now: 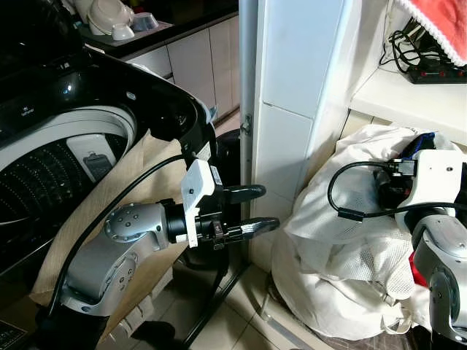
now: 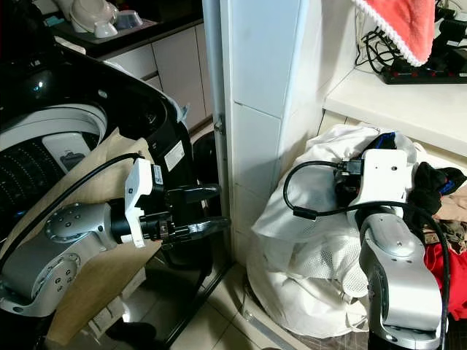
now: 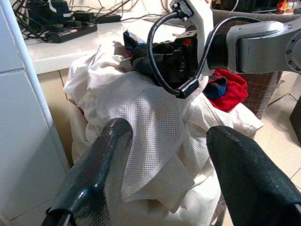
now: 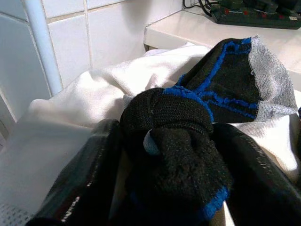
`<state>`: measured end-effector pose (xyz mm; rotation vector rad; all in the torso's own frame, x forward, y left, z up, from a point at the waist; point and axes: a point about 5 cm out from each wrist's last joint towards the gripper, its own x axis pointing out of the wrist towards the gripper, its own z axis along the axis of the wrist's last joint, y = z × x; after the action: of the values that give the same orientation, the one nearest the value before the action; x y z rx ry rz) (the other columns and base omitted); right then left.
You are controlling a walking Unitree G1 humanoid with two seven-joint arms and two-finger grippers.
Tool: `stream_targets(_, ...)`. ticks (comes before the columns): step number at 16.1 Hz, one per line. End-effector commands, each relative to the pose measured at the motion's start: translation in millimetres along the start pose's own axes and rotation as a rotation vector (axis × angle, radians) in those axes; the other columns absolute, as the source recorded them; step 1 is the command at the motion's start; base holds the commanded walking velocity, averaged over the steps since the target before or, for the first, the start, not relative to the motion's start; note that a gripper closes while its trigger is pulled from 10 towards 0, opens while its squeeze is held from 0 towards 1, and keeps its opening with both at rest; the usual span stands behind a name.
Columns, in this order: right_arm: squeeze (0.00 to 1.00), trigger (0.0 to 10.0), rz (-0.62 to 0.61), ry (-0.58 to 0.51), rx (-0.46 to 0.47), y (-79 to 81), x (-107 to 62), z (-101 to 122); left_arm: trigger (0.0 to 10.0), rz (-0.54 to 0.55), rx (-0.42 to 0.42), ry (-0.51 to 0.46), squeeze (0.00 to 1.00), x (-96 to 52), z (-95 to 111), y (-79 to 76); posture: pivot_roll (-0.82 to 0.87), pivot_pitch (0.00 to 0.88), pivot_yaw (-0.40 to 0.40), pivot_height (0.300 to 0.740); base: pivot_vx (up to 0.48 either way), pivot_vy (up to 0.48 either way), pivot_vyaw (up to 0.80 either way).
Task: Clothes washing
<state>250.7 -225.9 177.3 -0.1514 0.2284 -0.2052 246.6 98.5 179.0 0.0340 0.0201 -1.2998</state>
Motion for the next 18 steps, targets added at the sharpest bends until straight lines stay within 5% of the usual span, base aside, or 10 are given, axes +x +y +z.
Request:
stream_targets(1, 0.0, 0.0, 0.007, -0.004, -0.006, 1.8, 1.6, 0, 10.0, -0.006, 0.011, 0.006, 0.0, -0.6, 3, 2.1, -0.18, 0.0, 0.077, 0.74, 0.0, 0.0, 0.0)
stream_targets(8, 0.0, 0.0, 0.011, -0.05, -0.029, 1.1, 1.1, 3, 10.0, 0.004, 0.013, 0.007, 0.0, -0.8, 3, 3.1, -0.18, 0.0, 0.073, 0.74, 0.0, 0.0, 0.0)
stream_targets(12, 0.0, 0.0, -0.013, -0.277, -0.171, 2.8, -2.6, 31, 10.0, 0.132, 0.044, -0.037, 0.0, -0.5, 10, 17.6, -0.18, 0.0, 0.073, 0.74, 0.0, 0.0, 0.0)
stream_targets(14, 0.0, 0.0, 0.06, -0.484, -0.362, 16.2, -9.5, 54, 10.0, 0.371, -0.035, -0.113, 0.0, 1.8, 24, 49.3, -0.18, 0.0, 0.07, 0.74, 0.0, 0.0, 0.0)
stream_targets(15, 0.0, 0.0, 0.077, -0.504, -0.386, 18.7, -10.3, 56, 10.0, 0.394, -0.044, -0.132, 0.0, 2.5, 27, 52.6, -0.18, 0.0, 0.07, 0.74, 0.0, 0.0, 0.0)
stream_targets(16, 0.0, 0.0, 0.145, -0.552, -0.416, 27.9, -12.2, 58, 10.0, 0.394, -0.149, -0.209, 0.0, 8.2, 35, 56.5, -0.18, 0.0, 0.067, 0.74, 0.0, 0.0, 0.0)
stream_targets(18, 0.0, 0.0, 0.317, -0.625, -0.475, 50.8, -18.4, 57, 10.0, 0.407, -0.33, -0.269, 1.0, 21.1, 42, 62.7, -0.18, 0.0, 0.066, 0.74, 0.0, 0.0, 0.0)
